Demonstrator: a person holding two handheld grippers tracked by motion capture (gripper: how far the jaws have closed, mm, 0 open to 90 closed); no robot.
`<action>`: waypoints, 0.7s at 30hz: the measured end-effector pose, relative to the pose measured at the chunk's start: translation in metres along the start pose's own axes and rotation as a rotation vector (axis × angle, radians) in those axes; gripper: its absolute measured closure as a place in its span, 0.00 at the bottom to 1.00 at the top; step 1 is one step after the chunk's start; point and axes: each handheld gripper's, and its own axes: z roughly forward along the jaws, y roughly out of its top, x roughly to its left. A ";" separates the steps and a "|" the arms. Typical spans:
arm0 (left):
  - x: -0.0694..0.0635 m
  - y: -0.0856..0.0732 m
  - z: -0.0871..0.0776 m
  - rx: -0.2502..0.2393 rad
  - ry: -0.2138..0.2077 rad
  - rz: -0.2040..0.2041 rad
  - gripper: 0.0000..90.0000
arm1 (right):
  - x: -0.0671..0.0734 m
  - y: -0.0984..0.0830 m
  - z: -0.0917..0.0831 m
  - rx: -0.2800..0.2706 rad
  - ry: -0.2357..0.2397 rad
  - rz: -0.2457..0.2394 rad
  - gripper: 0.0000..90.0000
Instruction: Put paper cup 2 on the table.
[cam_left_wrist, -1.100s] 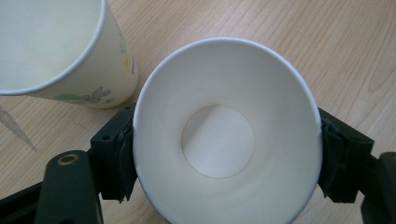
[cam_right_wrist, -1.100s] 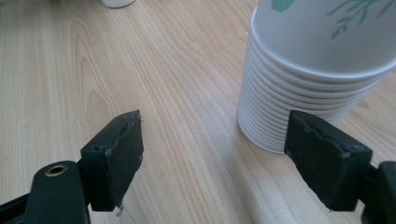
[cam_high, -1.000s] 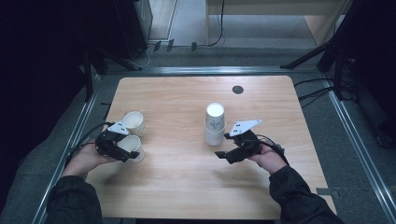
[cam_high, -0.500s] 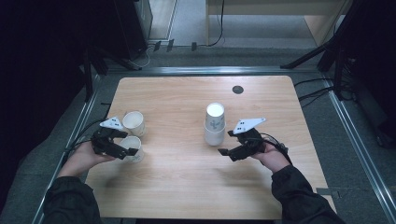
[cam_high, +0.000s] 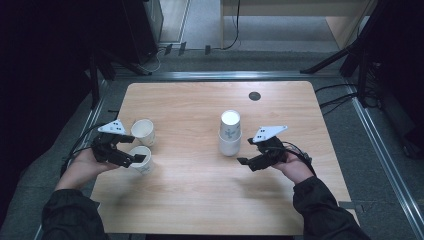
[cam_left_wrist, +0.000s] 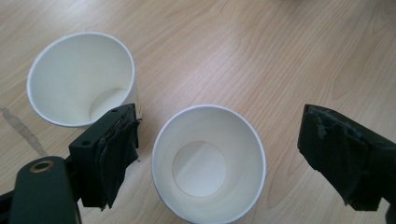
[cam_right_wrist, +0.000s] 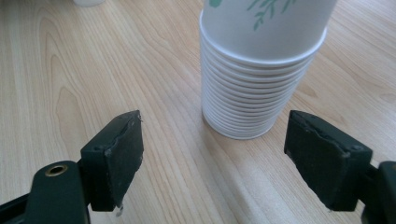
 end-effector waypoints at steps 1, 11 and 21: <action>0.001 0.000 -0.001 -0.002 0.001 -0.008 0.14 | -0.001 0.000 -0.001 -0.001 -0.004 0.000 0.22; -0.013 0.022 -0.017 -0.052 -0.003 0.002 0.15 | -0.009 -0.003 -0.005 0.000 -0.035 0.011 0.22; -0.030 0.050 -0.016 -0.121 -0.044 -0.017 0.15 | -0.012 -0.006 -0.011 -0.004 -0.062 0.017 0.22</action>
